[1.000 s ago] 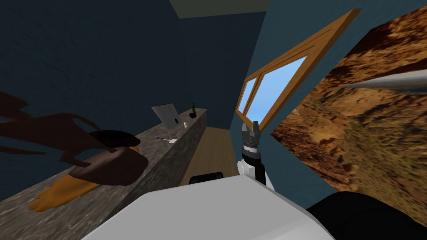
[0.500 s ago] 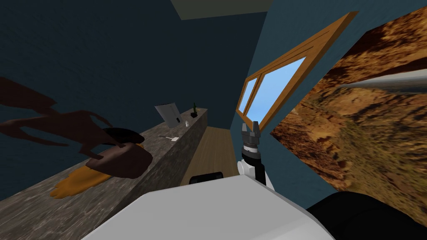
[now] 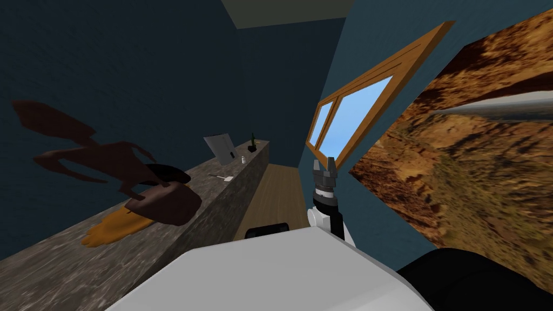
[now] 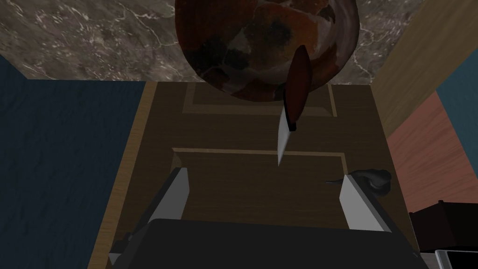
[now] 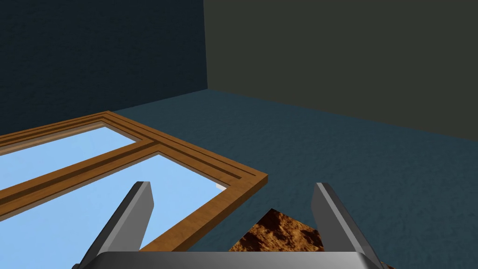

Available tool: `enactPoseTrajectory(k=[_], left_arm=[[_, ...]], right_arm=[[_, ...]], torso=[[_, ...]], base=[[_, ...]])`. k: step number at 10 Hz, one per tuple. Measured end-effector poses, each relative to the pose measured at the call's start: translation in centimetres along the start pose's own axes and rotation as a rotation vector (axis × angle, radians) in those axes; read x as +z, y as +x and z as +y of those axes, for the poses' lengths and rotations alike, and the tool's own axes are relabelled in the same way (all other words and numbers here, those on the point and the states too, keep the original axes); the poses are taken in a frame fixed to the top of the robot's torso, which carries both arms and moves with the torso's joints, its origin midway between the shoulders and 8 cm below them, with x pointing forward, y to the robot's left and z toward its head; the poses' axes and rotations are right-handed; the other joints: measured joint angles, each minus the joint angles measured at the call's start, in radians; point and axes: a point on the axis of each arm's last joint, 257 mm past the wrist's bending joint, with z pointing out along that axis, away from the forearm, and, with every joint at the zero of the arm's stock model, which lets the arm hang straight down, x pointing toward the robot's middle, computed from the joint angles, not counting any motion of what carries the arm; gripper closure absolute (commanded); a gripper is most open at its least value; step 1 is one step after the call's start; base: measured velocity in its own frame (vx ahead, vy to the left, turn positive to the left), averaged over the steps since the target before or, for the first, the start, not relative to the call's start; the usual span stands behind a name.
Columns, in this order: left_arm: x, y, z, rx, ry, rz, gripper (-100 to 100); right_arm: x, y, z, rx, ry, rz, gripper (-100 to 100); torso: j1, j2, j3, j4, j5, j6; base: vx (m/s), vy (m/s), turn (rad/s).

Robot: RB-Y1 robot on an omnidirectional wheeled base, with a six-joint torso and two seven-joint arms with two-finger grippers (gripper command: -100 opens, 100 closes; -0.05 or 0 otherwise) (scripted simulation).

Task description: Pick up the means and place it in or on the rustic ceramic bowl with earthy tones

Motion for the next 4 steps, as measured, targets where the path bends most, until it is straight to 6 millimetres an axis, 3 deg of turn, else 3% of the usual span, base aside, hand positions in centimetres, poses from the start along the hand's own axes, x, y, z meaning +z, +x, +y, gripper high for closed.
enactPoseTrajectory(k=[4], left_arm=[[0.0, 0.0, 0.0, 0.0, 0.0, 0.0, 0]], right_arm=[[0.0, 0.0, 0.0, 0.0, 0.0, 0.0, 0]], torso=[[0.0, -0.001, 0.0, 0.0, 0.0, 0.0]], base=[[0.0, 0.0, 0.0]])
